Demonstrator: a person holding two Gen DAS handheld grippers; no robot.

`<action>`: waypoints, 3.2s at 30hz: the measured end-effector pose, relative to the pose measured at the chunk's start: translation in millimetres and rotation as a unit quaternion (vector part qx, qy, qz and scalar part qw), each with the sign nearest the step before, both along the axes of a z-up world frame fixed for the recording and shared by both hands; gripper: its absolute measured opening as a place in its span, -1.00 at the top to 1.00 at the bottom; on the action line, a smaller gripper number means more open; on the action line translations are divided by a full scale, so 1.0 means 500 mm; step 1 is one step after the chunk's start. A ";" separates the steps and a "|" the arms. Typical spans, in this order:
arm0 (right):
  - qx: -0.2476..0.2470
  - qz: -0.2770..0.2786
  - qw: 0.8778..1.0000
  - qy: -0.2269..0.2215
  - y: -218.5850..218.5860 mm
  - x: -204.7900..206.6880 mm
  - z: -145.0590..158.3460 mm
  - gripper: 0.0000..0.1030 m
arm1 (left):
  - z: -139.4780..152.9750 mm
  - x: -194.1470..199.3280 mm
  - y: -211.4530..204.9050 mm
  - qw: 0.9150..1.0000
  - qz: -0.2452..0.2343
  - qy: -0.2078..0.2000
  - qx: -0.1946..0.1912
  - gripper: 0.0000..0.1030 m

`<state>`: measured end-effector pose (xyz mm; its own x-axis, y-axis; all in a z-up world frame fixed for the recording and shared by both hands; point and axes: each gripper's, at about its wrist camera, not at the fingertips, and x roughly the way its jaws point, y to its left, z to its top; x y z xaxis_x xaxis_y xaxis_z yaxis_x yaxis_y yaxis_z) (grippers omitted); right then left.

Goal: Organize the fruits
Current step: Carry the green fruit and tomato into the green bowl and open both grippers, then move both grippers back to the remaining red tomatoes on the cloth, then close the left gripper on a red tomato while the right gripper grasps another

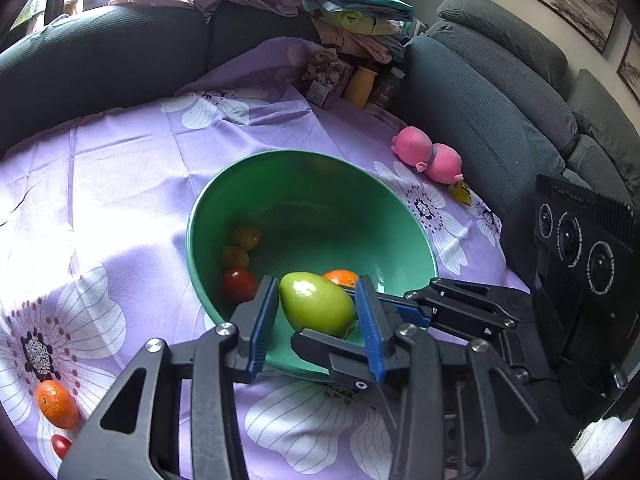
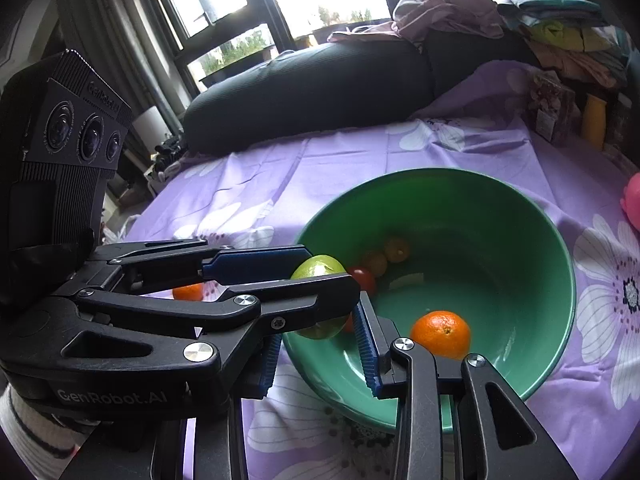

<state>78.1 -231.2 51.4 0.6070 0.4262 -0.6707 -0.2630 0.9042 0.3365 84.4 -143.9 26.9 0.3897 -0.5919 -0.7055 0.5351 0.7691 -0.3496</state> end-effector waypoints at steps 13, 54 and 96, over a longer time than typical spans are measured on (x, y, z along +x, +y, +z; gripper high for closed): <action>-0.030 -0.020 0.999 -0.001 -0.003 -0.021 0.014 0.29 | 0.033 -0.022 0.123 0.995 0.095 -0.020 0.005 -0.49; -0.075 0.192 0.974 0.095 0.289 -0.078 -0.105 0.27 | -0.129 -0.119 0.409 0.960 0.249 0.033 0.125 -0.57; -0.034 0.092 0.995 0.007 0.150 -0.066 -0.009 0.44 | -0.030 -0.128 0.231 0.988 0.126 -0.026 0.081 0.45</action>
<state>45.0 -156.0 46.9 0.5126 0.4826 -0.7102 -0.4225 0.8618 0.2807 20.4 -28.2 12.2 0.5487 -0.3518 -0.7584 0.3325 0.9242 -0.1881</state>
